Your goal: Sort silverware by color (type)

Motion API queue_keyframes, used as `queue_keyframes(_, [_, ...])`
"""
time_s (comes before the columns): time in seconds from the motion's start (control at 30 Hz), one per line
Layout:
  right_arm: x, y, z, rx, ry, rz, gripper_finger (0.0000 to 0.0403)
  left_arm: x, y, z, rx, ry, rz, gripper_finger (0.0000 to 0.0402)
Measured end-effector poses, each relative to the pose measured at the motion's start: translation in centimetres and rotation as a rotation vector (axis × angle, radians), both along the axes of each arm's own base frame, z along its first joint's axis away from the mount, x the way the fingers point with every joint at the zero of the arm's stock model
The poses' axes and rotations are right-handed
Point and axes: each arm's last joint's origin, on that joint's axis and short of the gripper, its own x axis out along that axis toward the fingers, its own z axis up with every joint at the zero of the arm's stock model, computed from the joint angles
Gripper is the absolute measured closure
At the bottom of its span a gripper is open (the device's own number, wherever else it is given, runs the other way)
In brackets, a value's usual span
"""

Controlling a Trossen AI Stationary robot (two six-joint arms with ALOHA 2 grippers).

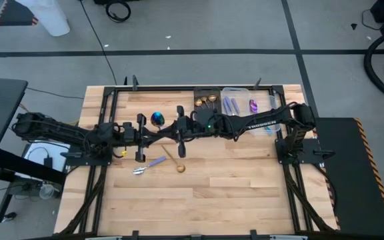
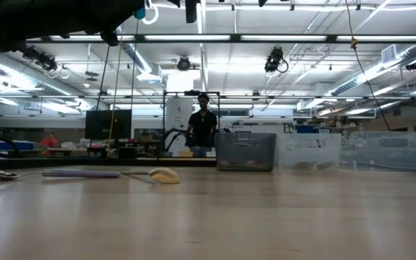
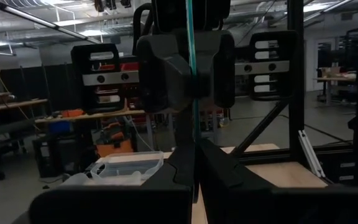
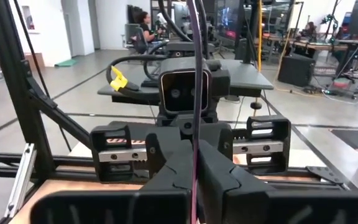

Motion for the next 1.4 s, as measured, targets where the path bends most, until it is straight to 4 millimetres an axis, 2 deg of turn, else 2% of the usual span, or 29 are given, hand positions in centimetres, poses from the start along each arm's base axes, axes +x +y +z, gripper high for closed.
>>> queue_keyframes(0.33, [0.0,0.0,0.0,0.052,0.004,-0.003,0.0392,0.0,0.0,0.0,-0.026,0.001,-0.017,0.0375])
queue_keyframes(0.53, [0.0,0.1,-0.2,0.079,0.022,-0.004,0.0392,0.0,-0.1,0.0,-0.047,0.000,-0.032,0.0308])
queue_keyframes(0.67, [0.0,0.0,-0.5,0.119,0.057,-0.009,0.0392,0.2,-0.1,-0.7,-0.041,0.079,-0.028,0.0268])
queue_keyframes(0.77, [0.0,0.1,-0.8,0.129,0.081,-0.011,0.0392,0.3,-0.1,-1.6,-0.036,0.167,-0.023,0.0253])
queue_keyframes(1.4, [0.0,0.1,-0.9,0.124,0.097,0.023,0.0392,-0.2,0.0,-5.5,-0.158,0.571,-0.003,0.0248])
